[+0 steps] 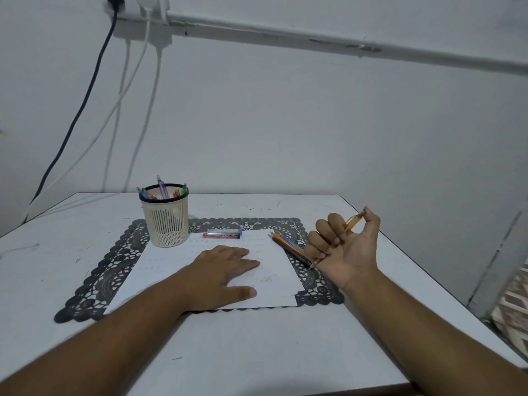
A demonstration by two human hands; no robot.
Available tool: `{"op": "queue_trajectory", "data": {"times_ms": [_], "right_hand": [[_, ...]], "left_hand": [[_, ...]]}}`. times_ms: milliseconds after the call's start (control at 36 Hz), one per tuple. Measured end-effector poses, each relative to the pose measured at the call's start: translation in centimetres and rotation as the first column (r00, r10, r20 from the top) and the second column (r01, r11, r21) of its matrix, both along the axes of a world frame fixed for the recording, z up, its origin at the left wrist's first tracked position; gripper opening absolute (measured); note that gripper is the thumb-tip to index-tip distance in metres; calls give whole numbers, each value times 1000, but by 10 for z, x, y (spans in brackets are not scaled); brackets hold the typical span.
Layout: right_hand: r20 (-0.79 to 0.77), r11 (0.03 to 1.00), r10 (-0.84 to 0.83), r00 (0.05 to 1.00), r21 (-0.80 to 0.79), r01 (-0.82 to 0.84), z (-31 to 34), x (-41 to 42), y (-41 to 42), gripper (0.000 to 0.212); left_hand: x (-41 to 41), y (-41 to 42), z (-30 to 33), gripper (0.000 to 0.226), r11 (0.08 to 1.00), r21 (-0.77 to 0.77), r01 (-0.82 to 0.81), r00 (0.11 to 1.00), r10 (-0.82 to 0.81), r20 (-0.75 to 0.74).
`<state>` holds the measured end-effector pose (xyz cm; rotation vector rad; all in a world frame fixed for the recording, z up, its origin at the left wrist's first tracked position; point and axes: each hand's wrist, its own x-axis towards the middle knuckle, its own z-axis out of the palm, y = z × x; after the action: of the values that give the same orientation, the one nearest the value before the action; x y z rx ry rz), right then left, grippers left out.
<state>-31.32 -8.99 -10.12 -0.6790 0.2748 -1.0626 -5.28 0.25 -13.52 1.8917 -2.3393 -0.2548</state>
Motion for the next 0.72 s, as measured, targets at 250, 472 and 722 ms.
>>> {"op": "queue_trajectory", "data": {"times_ms": [250,472,722], "right_hand": [[-3,999,6,1000,-34,-6,3,5,3,71],[-423,969,-97,901,-247,-12,-10,14,1,77],[-767,844,-152,624,-429,-322,-23,16,18,12]], "left_hand": [[-2,1,2,67,1000,-1,-5,1000,5,-8],[-3,3,3,69,1000,-3,-9,1000,9,-8],[-4,2,4,70,1000,2,-6,1000,6,20]]}}
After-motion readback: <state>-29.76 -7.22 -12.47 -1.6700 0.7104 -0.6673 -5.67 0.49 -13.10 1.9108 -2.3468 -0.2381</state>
